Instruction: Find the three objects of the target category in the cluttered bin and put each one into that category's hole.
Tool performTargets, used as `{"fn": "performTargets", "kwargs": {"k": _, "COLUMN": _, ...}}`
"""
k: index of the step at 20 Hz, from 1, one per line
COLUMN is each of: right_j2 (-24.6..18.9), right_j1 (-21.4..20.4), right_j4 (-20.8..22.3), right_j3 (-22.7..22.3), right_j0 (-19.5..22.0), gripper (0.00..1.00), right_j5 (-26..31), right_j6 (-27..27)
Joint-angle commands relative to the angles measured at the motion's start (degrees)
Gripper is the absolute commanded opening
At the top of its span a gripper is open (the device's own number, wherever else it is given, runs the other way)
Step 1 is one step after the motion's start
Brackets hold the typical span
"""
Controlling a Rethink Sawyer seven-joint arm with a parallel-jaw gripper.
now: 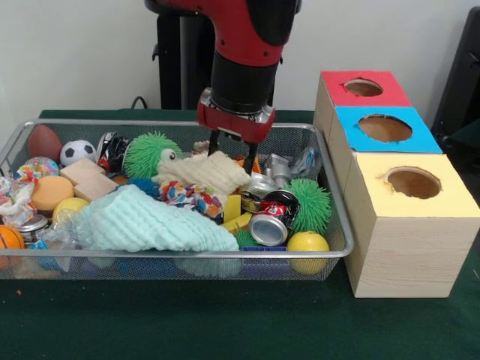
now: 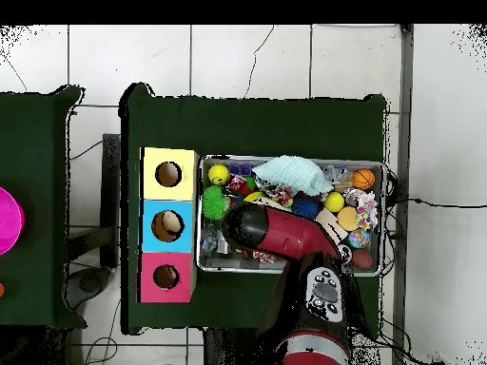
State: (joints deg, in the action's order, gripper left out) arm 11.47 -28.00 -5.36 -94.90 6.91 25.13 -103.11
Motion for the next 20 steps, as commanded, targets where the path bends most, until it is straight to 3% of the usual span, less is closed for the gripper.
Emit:
{"fn": "performTargets", "kwargs": {"k": 1, "right_j2": -0.5, "right_j1": 5.2, "right_j4": -4.7, "right_j3": 6.5, "right_j0": -0.7, "gripper": 1.0, "right_j5": 5.5, "right_j6": -14.9}}
{"fn": "performTargets", "kwargs": {"k": 11, "right_j2": -1.7, "right_j1": 7.8, "right_j4": -5.4, "right_j3": 9.7, "right_j0": 2.2, "gripper": 1.0, "right_j5": 5.5, "right_j6": -9.8}}
{"fn": "performTargets", "kwargs": {"k": 20, "right_j2": -6.7, "right_j1": 5.6, "right_j4": 0.2, "right_j3": 7.3, "right_j0": 12.8, "gripper": 1.0, "right_j5": 4.4, "right_j6": 3.0}}
